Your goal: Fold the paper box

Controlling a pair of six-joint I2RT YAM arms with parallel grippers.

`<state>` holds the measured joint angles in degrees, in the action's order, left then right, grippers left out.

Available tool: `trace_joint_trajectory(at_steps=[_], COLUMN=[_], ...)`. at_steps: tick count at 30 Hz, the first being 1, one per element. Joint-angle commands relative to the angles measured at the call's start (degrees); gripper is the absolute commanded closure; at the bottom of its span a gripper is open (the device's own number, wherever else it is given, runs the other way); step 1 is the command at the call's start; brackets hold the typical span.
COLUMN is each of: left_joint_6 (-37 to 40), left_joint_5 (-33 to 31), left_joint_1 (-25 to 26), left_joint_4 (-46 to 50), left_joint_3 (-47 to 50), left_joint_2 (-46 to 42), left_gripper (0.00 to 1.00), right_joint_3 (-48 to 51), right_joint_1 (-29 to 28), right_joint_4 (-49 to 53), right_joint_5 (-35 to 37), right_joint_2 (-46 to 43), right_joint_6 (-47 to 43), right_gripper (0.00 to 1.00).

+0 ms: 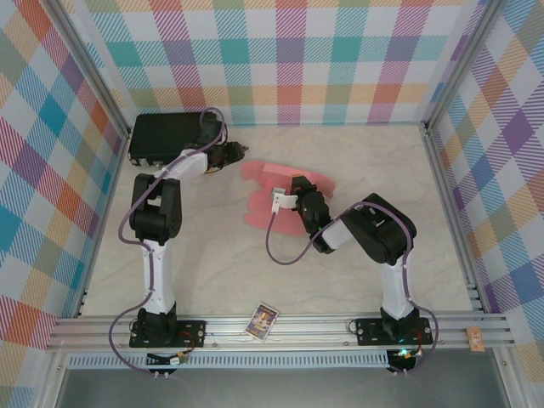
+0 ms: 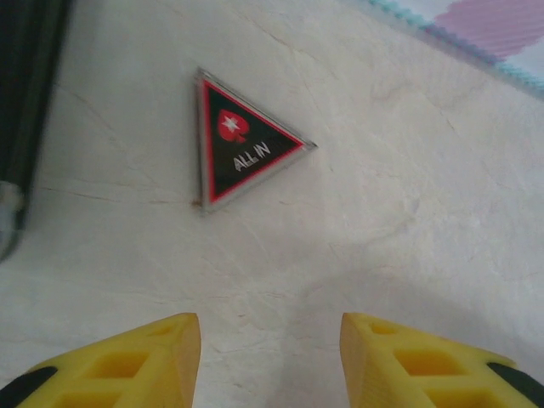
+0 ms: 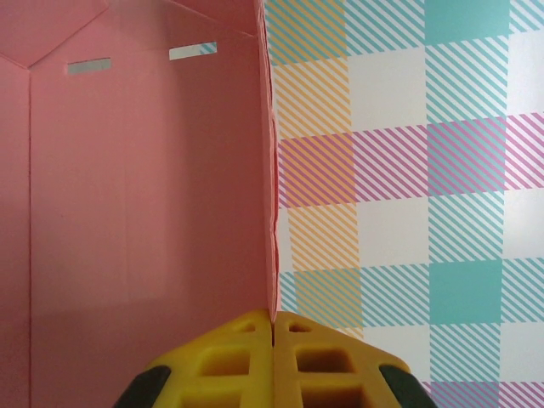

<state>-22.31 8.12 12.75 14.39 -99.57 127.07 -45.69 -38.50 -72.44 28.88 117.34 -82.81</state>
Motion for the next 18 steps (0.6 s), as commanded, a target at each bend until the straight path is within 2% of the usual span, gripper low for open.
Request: trace_joint_trajectory(at_steps=[1,5,18], left_joint_6=[2.53,3.95,6.79], left_joint_5=[5.34,8.75,17.29], left_joint_1=[1.35,1.57,1.88], left_joint_4=[5.88,7.53,2.55], left_joint_3=[-4.26,-4.29,10.31], left_joint_2=[3.12,3.62,-6.07], left_gripper=[0.52,0.53,0.56], right_joint_3=[0.51,0.24,-0.56], right_joint_1=[-0.74,-0.8,-0.87], right_joint_4=[-1.38,-1.3,-1.38], right_joint_5=[-0.93,-0.69,0.65], right_joint_2=[1.49,1.82,2.53], right_joint_6=[0.72,0.46,-0.16], right_gripper=[1.0,1.0,1.0])
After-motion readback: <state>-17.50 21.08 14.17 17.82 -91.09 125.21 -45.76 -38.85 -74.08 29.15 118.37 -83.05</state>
